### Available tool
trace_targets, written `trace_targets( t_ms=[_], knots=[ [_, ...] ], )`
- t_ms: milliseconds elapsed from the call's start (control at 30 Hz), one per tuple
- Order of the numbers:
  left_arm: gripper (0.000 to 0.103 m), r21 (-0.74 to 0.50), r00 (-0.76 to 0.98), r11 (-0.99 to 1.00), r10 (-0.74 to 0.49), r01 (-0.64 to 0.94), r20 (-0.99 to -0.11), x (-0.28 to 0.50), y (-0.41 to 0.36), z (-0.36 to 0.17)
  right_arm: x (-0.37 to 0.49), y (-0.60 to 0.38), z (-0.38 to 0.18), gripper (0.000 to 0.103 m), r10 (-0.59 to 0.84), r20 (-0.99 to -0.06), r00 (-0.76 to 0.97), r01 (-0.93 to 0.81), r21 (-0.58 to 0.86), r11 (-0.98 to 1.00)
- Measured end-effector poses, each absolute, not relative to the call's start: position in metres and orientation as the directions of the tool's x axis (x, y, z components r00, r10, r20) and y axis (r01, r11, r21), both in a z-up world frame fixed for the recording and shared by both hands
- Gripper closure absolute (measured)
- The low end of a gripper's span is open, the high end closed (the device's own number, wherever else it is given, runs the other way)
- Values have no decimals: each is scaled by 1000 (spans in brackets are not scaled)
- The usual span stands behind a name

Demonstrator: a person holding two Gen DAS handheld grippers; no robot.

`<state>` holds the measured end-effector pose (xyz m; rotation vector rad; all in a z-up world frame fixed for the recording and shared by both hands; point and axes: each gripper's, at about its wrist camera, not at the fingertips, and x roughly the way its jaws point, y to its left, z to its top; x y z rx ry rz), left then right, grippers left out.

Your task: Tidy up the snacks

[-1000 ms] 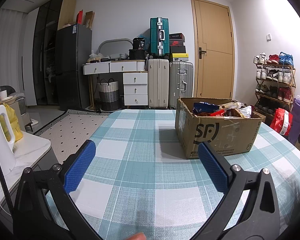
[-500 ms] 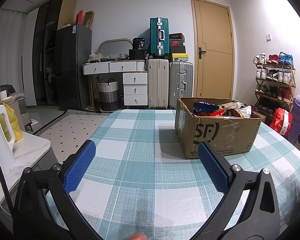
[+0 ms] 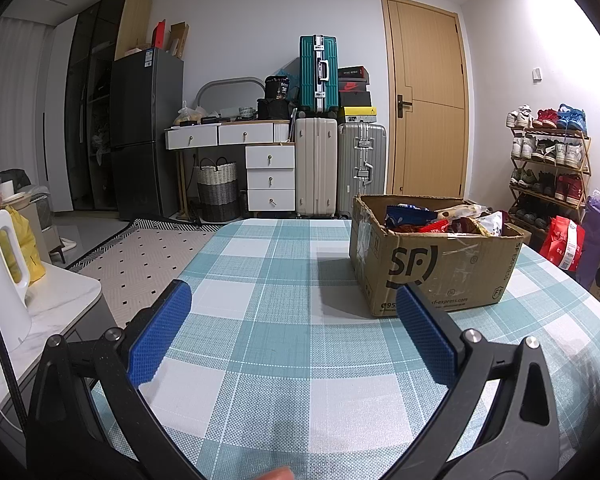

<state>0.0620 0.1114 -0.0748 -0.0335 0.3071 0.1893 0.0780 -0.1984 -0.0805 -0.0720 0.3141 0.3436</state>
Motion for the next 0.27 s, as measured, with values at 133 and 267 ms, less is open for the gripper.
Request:
trace_targets(
  t_ms=[133, 267],
  knots=[
    [1, -4, 936, 982, 180, -190, -303, 62, 111, -75, 79, -197, -81, 0, 320, -315, 894, -342, -16, 940],
    [1, -4, 935, 981, 183, -193, -304, 63, 111, -75, 78, -198, -81, 0, 320, -315, 894, -342, -16, 940]
  ],
)
